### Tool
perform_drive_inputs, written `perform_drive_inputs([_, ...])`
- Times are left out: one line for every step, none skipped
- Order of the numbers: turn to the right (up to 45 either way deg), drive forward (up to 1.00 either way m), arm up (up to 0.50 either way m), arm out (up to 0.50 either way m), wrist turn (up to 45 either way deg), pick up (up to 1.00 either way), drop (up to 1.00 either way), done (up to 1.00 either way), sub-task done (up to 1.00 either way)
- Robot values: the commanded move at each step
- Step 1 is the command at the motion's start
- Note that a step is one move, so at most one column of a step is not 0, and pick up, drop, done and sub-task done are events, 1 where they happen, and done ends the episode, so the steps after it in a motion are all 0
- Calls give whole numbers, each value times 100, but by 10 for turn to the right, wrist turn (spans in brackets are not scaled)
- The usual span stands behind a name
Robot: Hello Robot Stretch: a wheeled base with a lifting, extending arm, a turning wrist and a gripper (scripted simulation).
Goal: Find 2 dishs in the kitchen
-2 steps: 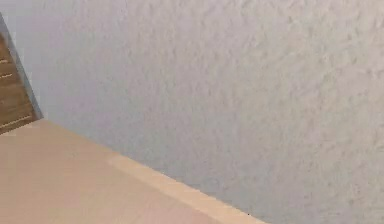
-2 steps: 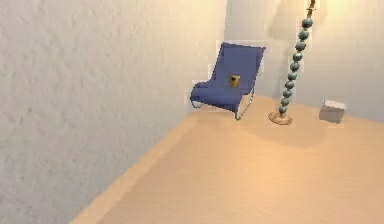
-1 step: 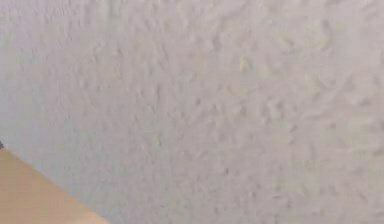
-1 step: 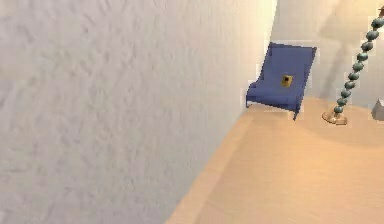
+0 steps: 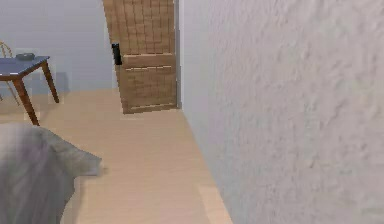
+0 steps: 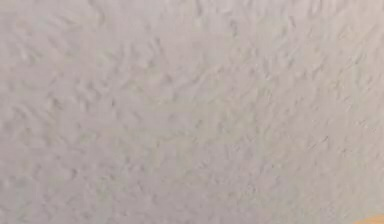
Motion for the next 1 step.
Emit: perform_drive_inputs([-120, 0, 0, 0, 0, 0, 0, 0, 0])
